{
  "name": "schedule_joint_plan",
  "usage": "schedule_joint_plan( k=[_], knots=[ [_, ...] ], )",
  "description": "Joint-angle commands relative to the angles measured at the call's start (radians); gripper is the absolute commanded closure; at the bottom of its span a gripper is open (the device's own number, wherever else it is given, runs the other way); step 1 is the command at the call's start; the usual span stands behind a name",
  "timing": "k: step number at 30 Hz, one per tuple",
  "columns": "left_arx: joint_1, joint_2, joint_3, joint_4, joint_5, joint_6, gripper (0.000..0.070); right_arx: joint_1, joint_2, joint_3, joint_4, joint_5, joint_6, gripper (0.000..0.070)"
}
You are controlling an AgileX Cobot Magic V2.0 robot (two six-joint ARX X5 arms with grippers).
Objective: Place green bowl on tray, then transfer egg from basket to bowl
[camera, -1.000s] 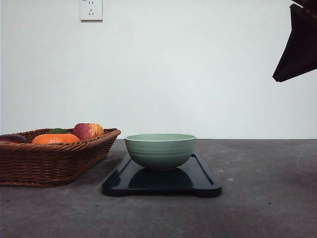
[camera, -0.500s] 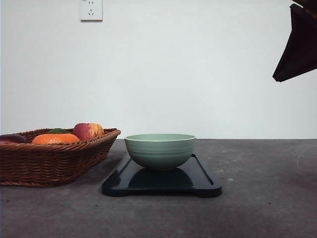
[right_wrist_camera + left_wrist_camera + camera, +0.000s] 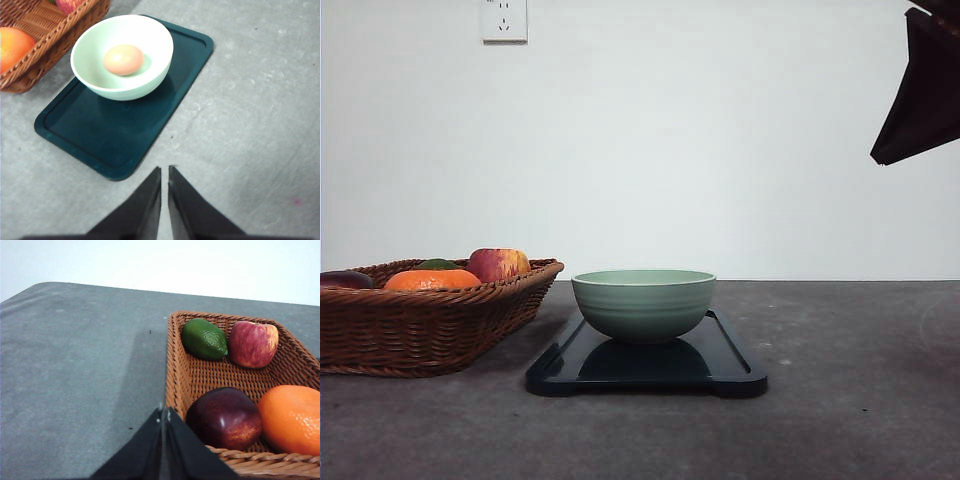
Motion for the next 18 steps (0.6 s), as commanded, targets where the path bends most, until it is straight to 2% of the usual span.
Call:
schedule_joint_plan(
  k=[1,4,9,12,18],
  knots=[
    [0.0,-0.002,-0.019,-0.002,0.003,0.013,0.07,-0.006,-0.027,-0.013,0.015,0.018,-0.091,0.0683],
    [0.0,-0.002,-0.019,-0.002,0.003,0.013,0.07,-0.056,-0.114,-0.102,0.093,0.055,-0.141,0.0683],
    [0.0,-0.002,-0.019,-0.002,0.003,0.013,0.07,-0.201,-0.343,-0.314,0.233,0.135,-0.136,0.0683],
    [0.0,-0.002,-0.019,-0.002,0.003,0.013,0.07,-0.291,-0.498,-0.424,0.255,0.137,-0.129,0.0683],
    [0.0,-0.002,-0.019,-0.002,0.003,0.013,0.07,-0.391,-0.727,-0.59,0.318,0.137,-0.109,0.0683]
  ],
)
